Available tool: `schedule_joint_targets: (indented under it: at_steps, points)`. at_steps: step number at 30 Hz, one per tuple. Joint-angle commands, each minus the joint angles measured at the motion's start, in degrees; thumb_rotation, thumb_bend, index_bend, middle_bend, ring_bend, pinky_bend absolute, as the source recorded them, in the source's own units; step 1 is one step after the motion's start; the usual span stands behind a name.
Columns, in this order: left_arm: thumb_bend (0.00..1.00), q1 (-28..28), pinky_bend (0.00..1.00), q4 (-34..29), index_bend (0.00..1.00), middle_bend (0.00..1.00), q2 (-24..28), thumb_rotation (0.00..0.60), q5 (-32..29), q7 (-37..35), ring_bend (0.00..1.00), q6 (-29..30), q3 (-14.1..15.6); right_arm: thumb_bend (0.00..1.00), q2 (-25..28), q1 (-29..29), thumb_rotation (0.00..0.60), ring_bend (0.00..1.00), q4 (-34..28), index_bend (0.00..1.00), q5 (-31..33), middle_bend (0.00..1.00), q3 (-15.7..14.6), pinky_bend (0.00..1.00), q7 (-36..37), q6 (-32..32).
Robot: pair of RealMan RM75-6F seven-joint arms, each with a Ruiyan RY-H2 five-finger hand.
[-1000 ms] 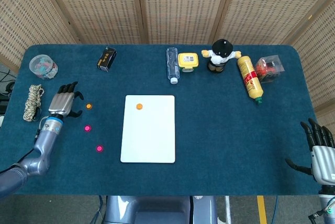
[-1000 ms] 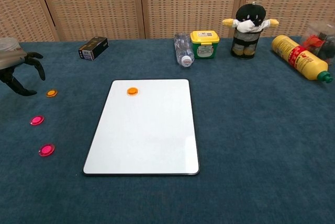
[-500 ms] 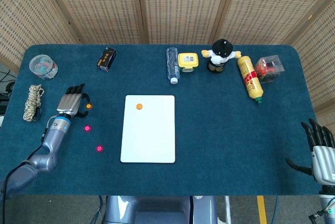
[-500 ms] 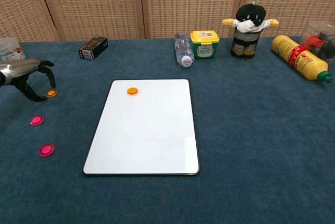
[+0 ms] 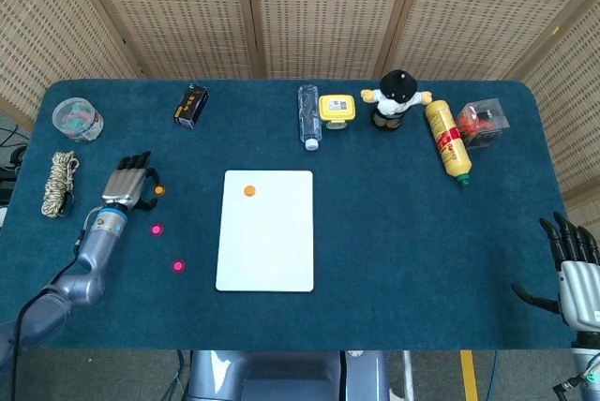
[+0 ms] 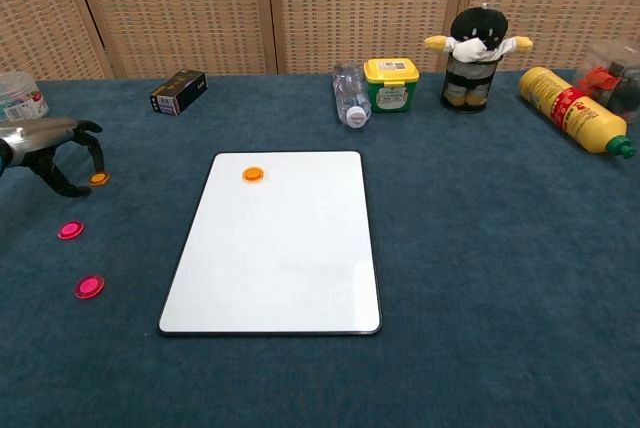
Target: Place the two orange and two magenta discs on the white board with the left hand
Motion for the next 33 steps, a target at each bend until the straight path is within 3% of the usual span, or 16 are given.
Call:
schedule_joint_targets:
  at_steps: [1, 6, 17, 27, 33]
  points:
    - [0.34, -0.09, 0.0, 0.21, 0.44, 0.0, -0.18, 0.6, 0.1, -0.15, 0.0, -0.23, -0.11, 0.0, 0.01, 0.0, 0.6, 0.0, -0.01, 0.0, -0.01, 0.0, -0.01, 0.0, 0.03, -0.01]
    - [0.35, -0.1, 0.0, 0.72, 0.56, 0.0, -0.43, 0.6, 0.17, -0.36, 0.0, -0.51, -0.35, 0.0, 0.05, 0.01, 0.6, 0.0, -0.07, 0.0, 0.07, 0.0, 0.01, 0.0, 0.21, -0.09]
    - [0.35, -0.17, 0.0, 0.27, 0.58, 0.0, -0.24, 0.6, 0.74, -0.87, 0.0, -0.21, -0.96, 0.0, 0.14, 0.0, 0.6, 0.0, -0.22, 0.0, 0.14, 0.0, 0.01, 0.0, 0.49, -0.18]
    - [0.34, -1.04, 0.0, -10.43, 0.58, 0.0, 3.92, 0.6, 2.22, 0.66, 0.0, 3.77, -2.35, 0.0, 0.23, -0.02, 0.6, 0.0, -0.26, 0.0, 0.04, 0.0, -0.02, 0.0, 0.88, -0.18]
    - [0.33, -4.71, 0.0, -16.9, 0.58, 0.0, 3.9, 0.6, 0.2, 4.36, 0.0, 3.5, -4.7, 0.0, 0.29, -0.01, 0.6, 0.0, -0.18, 0.0, -0.14, 0.0, -0.08, 0.0, 1.31, -0.18]
